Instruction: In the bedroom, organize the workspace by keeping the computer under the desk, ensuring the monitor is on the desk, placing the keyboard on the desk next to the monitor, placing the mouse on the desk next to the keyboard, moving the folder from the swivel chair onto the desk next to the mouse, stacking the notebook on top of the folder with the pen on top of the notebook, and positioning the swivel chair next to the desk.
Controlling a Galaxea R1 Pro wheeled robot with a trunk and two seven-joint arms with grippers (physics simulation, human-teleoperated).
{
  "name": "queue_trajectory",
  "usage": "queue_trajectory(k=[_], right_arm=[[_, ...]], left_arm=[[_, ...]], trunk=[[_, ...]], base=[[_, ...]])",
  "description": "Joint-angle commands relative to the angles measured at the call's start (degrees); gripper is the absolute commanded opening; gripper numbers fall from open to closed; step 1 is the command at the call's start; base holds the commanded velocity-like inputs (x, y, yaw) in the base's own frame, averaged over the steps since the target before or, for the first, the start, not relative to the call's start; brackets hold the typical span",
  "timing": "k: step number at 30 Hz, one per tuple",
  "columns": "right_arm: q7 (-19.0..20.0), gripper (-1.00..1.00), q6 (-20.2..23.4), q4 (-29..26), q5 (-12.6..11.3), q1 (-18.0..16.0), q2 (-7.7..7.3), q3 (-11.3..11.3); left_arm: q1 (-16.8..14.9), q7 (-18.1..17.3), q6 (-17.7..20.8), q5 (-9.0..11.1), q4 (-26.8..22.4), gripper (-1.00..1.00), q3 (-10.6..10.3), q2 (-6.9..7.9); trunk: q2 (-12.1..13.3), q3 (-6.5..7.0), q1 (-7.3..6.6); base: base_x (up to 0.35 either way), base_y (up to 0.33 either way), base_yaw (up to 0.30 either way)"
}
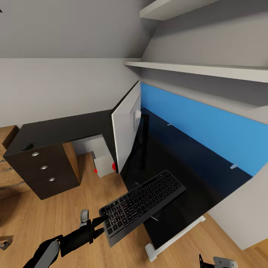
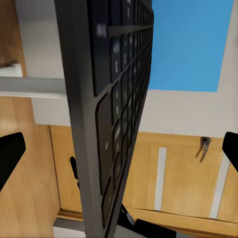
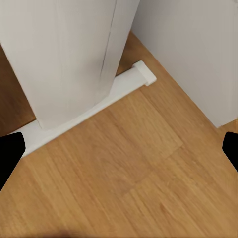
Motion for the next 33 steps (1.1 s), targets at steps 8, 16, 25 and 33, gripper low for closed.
queue_trajectory(k=[8,16,25,33], right_arm=[[-0.31,1.0,-0.18,0.09,0.59,-0.06,0.0,-0.32],[-0.31,1.0,-0.18,0.08,0.59,-0.06,0.0,-0.32],[-0.31,1.0,-0.18,0.08,0.62,-0.06,0.01,-0.32],[-0.27,1.0,-0.12,0.1,0.67,-0.06,-0.04,-0.32]], left_arm=[[-0.03,0.0,0.31,0.38,0.21,1.0,-0.11,0.11],[-0.03,-0.01,0.31,0.44,0.63,1.0,-0.05,0.12],[-0.03,-0.01,0.31,0.49,0.77,1.0,-0.03,0.12],[-0.03,-0.01,0.31,0.54,0.8,1.0,-0.02,0.12]], trunk=[[-0.03,-0.05,0.01],[-0.03,-0.05,0.01],[-0.03,-0.05,0.01],[-0.03,-0.05,0.01]], base=[[0.026,-0.035,0.0],[0.004,-0.005,0.0],[0.0,0.0,0.0],[0.0,0.0,0.0]])
